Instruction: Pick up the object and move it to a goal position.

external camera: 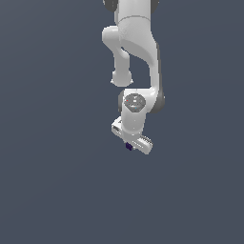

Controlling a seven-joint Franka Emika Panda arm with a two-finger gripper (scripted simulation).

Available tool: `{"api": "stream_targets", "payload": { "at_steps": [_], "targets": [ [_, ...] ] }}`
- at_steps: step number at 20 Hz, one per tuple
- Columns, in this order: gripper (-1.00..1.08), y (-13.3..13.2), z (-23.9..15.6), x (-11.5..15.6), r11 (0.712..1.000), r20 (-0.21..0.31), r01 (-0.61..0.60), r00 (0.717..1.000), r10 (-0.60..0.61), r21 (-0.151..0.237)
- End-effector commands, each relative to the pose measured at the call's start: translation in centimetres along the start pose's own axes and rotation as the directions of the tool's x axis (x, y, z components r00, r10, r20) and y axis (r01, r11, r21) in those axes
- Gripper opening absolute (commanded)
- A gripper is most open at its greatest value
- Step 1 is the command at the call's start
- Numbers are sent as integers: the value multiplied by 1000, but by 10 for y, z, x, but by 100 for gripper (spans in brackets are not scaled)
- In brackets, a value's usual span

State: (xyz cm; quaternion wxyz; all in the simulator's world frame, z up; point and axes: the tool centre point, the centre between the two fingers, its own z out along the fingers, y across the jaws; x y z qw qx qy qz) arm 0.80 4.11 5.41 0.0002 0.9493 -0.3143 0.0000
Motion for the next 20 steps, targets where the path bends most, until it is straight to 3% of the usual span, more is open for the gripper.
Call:
{"api": "stream_targets", "payload": {
  "at_steps": [1,11,20],
  "targets": [
    [-100,-18,-6,6,1000,0,0,1000,0,0],
    [-100,-78,-25,26,1000,0,0,1000,0,0],
    [-100,-107,-34,37,1000,0,0,1000,0,0]
  ]
}}
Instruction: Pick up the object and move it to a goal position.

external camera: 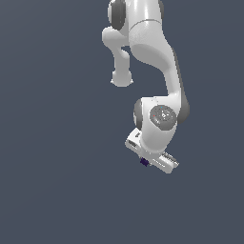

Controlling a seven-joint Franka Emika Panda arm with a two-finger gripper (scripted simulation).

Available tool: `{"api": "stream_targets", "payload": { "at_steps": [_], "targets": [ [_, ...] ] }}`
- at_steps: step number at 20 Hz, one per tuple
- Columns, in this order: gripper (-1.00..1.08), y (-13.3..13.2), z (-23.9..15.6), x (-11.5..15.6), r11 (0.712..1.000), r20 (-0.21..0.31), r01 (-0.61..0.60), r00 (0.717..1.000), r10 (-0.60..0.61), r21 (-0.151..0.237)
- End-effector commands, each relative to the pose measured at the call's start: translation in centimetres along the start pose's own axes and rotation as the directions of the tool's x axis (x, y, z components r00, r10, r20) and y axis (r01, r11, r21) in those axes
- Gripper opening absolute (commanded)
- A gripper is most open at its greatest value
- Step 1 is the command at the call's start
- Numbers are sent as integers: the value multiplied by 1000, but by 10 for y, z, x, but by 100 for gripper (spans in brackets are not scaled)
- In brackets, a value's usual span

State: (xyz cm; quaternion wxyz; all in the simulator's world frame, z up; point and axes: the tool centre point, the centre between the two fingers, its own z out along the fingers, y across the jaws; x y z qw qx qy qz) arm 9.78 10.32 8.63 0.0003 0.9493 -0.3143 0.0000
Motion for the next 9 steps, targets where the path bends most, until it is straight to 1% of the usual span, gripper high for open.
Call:
{"api": "stream_targets", "payload": {
  "at_steps": [1,9],
  "targets": [
    [-100,-6,-2,2,1000,0,0,1000,0,0],
    [-100,-12,-4,5,1000,0,-1,1000,1,1]
  ]
}}
